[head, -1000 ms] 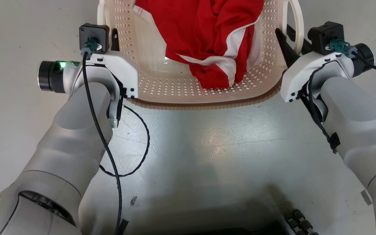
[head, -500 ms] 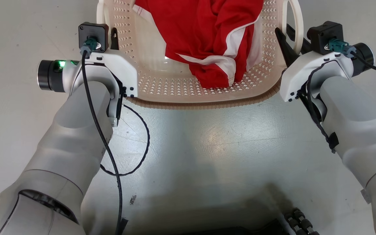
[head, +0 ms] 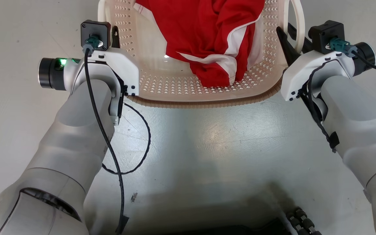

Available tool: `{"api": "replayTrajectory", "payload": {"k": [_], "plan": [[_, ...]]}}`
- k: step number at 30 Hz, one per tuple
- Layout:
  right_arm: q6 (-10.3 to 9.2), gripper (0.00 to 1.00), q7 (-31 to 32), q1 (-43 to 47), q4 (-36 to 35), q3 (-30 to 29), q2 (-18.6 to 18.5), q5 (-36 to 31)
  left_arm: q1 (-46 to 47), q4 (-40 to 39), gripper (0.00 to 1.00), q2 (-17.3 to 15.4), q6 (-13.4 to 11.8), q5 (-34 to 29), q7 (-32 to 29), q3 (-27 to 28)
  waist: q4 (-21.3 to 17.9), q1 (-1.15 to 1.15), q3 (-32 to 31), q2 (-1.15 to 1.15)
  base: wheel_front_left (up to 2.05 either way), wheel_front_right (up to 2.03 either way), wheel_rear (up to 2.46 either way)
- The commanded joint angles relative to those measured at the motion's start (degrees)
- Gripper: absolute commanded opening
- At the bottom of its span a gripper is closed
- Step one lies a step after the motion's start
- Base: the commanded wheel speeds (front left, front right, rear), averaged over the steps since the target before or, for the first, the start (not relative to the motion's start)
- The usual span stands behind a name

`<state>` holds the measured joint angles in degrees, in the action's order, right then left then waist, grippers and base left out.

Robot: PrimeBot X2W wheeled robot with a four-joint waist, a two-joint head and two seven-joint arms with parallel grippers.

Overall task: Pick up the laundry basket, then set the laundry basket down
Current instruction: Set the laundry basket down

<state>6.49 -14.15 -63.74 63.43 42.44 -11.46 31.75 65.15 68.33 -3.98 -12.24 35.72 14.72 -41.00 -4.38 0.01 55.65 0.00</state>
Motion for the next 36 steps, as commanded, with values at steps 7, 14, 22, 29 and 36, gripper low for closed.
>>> {"api": "replayTrajectory", "payload": {"k": [7, 14, 22, 29, 36], "plan": [[1.00, 0.00, -0.85, 2.04, -1.35, 0.01, 1.09, -1.66, 0.41, -0.13, 0.00, -1.48, 0.07, -2.01, 0.28, 1.17, 0.02, -0.01, 0.71, 0.00, 0.00, 0.00, 0.00], [1.00, 0.00, -0.85, 2.26, -1.36, -0.36, 1.49, -1.98, 0.27, 0.10, 0.00, -1.47, 0.18, -2.82, 0.28, 1.84, -0.20, -0.01, 0.92, 0.00, 0.00, 0.00, 0.00], [1.00, 1.00, -0.85, 1.62, -2.92, -4.68, 0.71, -4.77, 0.16, -0.18, 1.00, -1.24, -1.02, -3.01, 0.28, 3.52, -0.47, -0.01, 1.01, 0.00, 0.00, 0.00, 0.00], [1.00, 1.00, -0.85, 3.39, -3.30, -9.39, 1.92, -9.36, -0.07, 0.04, 1.00, -1.11, -0.87, -3.62, 0.28, 4.22, -0.42, -0.01, 0.24, 0.00, 0.00, 0.00, 0.00], [1.00, 1.00, -0.85, 4.96, -3.72, -11.38, 2.86, -11.39, -0.55, -0.42, 1.00, -1.39, -1.07, -4.55, 0.28, 4.81, -0.66, -0.01, -0.70, 0.00, 0.00, 0.00, 0.00]]}}
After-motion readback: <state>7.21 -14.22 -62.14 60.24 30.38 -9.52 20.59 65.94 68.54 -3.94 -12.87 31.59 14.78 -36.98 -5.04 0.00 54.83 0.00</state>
